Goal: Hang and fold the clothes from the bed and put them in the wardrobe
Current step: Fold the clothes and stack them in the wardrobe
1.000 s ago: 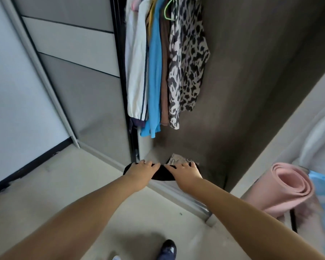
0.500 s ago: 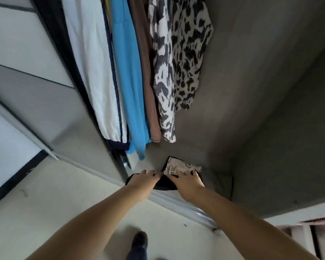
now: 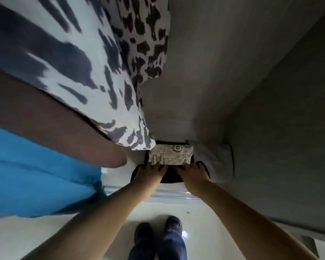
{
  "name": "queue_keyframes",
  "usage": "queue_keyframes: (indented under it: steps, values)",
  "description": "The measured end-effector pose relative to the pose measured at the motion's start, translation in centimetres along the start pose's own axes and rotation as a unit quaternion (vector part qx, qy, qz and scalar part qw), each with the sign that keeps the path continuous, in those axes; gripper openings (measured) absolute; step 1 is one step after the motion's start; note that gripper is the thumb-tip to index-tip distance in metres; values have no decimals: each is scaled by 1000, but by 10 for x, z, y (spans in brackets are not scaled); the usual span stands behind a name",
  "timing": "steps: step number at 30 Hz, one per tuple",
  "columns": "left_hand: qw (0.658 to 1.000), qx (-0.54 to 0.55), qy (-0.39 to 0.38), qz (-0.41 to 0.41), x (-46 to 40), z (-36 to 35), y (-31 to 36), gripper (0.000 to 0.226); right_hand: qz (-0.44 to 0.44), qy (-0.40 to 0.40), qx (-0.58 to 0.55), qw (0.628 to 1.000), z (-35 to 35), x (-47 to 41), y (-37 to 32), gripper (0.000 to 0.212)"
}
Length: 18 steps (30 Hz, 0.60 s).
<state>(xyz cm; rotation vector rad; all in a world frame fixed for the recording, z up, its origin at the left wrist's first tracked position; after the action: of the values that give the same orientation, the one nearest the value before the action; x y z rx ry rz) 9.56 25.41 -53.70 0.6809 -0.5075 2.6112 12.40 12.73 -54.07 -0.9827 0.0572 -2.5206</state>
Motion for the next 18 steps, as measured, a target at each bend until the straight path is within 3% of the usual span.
queue_keyframes:
  steps: [5, 9, 10, 13, 18]
  values:
    - [999, 23, 11, 45, -115, -54, -8, 92, -17, 93, -20, 995, -29, -111, 48, 78]
    - [991, 44, 96, 83, -190, -113, -4, 93, -5, 187, -32, 982, -72, -185, 76, 73]
    - [992, 36, 83, 84, -204, -134, 1, 93, 1, 189, -26, 982, -89, -201, 80, 77]
    - [998, 34, 1, 49, -237, -209, 24, 91, 8, 96, -12, 995, -162, -241, 91, 89]
    - [997, 44, -61, 22, -249, -277, 60, 96, 33, 64, -49, 996, -229, -260, 97, 83]
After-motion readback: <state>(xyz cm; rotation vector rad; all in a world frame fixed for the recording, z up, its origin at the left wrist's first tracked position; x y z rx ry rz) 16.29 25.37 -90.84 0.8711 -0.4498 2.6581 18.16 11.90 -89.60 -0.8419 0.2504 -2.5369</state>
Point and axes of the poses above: each hand's wrist, its own x-axis away from the middle knuckle, its own z-axis out of the back of the hand, y = z × x, the point moved 6 cm from there along -x, towards the middle knuckle, and after that the axes turned 14 degrees about -x, right-handed, at the moved point
